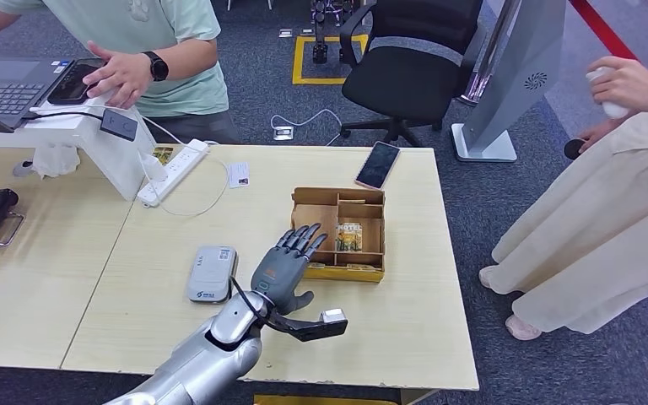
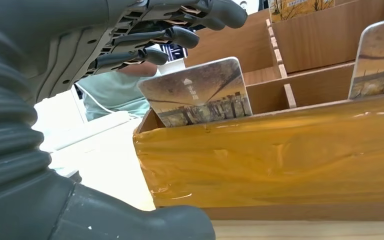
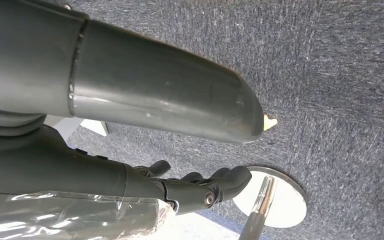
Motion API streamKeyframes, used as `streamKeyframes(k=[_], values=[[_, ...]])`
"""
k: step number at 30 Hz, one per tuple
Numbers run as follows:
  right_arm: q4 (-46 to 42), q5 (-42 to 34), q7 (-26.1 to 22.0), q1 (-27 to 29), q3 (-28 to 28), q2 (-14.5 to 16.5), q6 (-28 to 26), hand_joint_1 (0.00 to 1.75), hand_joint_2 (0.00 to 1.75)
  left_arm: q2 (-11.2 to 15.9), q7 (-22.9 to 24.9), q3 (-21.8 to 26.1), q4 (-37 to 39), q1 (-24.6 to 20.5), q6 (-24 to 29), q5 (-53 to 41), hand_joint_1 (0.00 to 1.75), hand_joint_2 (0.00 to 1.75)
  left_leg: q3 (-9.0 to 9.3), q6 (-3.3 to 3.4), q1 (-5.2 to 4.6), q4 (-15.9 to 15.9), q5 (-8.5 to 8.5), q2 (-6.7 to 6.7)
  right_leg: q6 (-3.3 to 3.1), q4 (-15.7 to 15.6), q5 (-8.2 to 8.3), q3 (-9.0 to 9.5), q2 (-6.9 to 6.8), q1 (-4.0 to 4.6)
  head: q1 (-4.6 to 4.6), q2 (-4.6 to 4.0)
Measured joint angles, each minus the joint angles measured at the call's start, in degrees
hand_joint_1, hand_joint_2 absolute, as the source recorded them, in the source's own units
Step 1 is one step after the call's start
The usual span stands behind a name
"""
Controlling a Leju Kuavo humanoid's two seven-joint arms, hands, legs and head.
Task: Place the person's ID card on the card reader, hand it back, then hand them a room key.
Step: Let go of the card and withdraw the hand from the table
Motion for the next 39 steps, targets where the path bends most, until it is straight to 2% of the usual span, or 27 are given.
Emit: streamKeyframes(k=[19,39], values=[[0.0,-1.1,0.0,0.0,0.7,-0.1,-0.1,0.0,0.0,0.0,-2.5,0.7,-2.1,-0.3,0.5,3.8,0.0,1.75,0.0,0.0,0.0,0.0,0.0,0.0,0.0,0.0,0.0,0.0,0.0,0.0,0.0,0.0],[0.1,-1.8,0.1,0.0,1.4,-0.1,0.0,0.0,0.0,0.0,-2.0,0.9,-2.5,-0.3,0.7,2.1,0.04,1.75,-0.01,0.0,0.0,0.0,0.0,0.0,0.0,0.0,0.0,0.0,-0.01,0.0,0.0,0.0]])
